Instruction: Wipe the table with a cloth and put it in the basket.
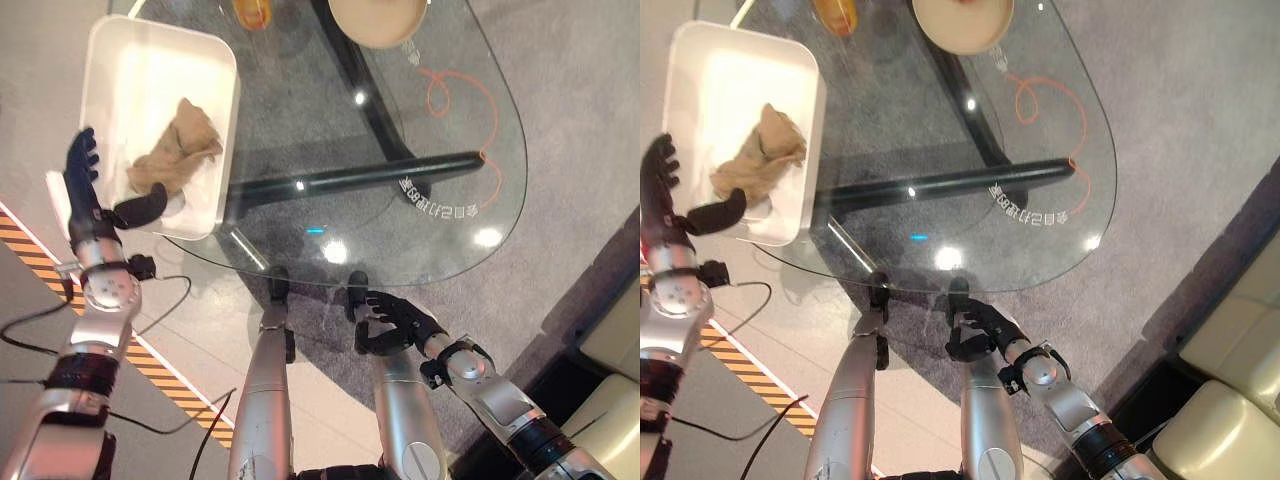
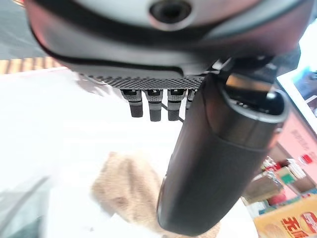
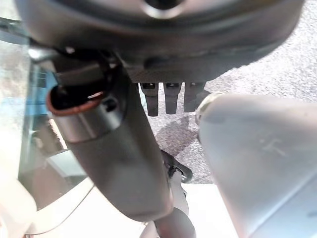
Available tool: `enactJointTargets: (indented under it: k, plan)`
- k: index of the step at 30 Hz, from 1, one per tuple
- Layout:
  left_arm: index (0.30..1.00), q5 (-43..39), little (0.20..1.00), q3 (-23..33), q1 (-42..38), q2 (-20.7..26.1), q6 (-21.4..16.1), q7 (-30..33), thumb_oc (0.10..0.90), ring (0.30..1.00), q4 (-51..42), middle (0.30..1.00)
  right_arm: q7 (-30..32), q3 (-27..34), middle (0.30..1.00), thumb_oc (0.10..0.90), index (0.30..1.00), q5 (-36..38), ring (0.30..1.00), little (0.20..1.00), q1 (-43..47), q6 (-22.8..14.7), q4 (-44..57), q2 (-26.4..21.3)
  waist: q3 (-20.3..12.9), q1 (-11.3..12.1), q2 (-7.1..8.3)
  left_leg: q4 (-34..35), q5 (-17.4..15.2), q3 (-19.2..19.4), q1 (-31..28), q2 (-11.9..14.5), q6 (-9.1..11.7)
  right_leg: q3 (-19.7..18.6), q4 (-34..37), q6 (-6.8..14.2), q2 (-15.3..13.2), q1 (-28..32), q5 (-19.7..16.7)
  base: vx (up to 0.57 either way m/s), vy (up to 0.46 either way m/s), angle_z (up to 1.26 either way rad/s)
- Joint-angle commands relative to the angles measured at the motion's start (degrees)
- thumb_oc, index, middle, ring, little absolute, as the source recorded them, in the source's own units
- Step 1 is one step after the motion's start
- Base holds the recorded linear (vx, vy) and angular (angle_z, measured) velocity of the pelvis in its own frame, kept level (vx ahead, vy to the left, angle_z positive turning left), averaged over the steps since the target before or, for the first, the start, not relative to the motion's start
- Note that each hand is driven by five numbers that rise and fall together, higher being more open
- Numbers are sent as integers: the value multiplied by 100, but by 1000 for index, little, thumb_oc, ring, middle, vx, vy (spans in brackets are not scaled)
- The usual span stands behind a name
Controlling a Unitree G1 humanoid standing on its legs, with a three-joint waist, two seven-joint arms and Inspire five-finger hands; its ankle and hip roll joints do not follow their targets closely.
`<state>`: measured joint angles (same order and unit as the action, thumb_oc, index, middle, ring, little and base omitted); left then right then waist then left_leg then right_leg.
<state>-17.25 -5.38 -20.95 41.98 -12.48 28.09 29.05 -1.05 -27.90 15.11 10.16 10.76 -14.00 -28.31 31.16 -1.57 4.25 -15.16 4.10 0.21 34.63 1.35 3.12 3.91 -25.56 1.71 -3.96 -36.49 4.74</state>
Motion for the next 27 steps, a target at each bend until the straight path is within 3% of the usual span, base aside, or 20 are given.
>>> enactJointTargets:
  k: [1,6,10,13,19,22,25,27]
  plan:
    - [900,-15,900,486,170,-191,-195,8,800,900,-420,900,-109,213,900,800,900,-27,900,900,-523,-276,234,51,-136,73,-171,-187,-498,367,-500,-533,-428,237,936,42,183,578,-547,-20,-67,10]
    - [900,-12,900,475,1045,-993,-176,-58,800,900,-461,900,-223,467,900,800,900,7,900,900,-620,-474,-666,394,-184,246,-154,234,-376,128,-1420,-553,-347,270,1320,44,139,1565,-545,-10,-94,4]
    - [900,-410,900,430,1778,-1612,-345,-436,800,900,-18,900,-350,763,900,800,900,-48,900,900,-892,-484,-1338,705,-628,300,-155,614,-299,42,-1941,-502,-271,346,1728,48,78,2214,-579,51,-62,6]
    - [900,-639,900,268,2116,-1952,-165,-905,800,900,497,900,-397,931,900,800,900,-31,900,900,-1032,-550,-1848,873,-940,330,-142,858,-256,1,-2284,-454,-231,405,2030,70,57,2638,-637,52,-75,8]
    - [900,-704,900,-216,2389,-2626,130,-1749,800,900,2052,900,-490,1038,900,800,900,-280,900,900,-1061,-771,-3305,1155,-1647,380,-151,1184,-245,-24,-2869,-344,-180,506,2391,97,46,3300,-678,86,-54,3]
    - [900,-635,900,-363,2424,-2827,268,-1872,800,900,2611,900,-411,989,900,800,900,-374,900,900,-1025,-956,-3833,1295,-1921,394,-150,1249,-271,-22,-3047,-308,-176,515,2480,102,38,3491,-669,111,-46,5]
    - [900,-559,900,-465,2393,-2994,334,-1949,800,900,3298,900,-184,958,900,800,900,-465,900,900,-976,-1379,-4311,1462,-2164,368,-145,1319,-329,2,-3247,-267,-181,473,2598,130,15,3660,-687,80,-34,-2]
    - [900,-453,900,-535,2348,-3060,345,-1972,800,900,3638,900,-144,957,900,800,900,-395,900,900,-964,-1395,-4488,1535,-2252,337,-154,1397,-349,14,-3365,-242,-178,452,2683,156,6,3746,-709,20,-19,-9]
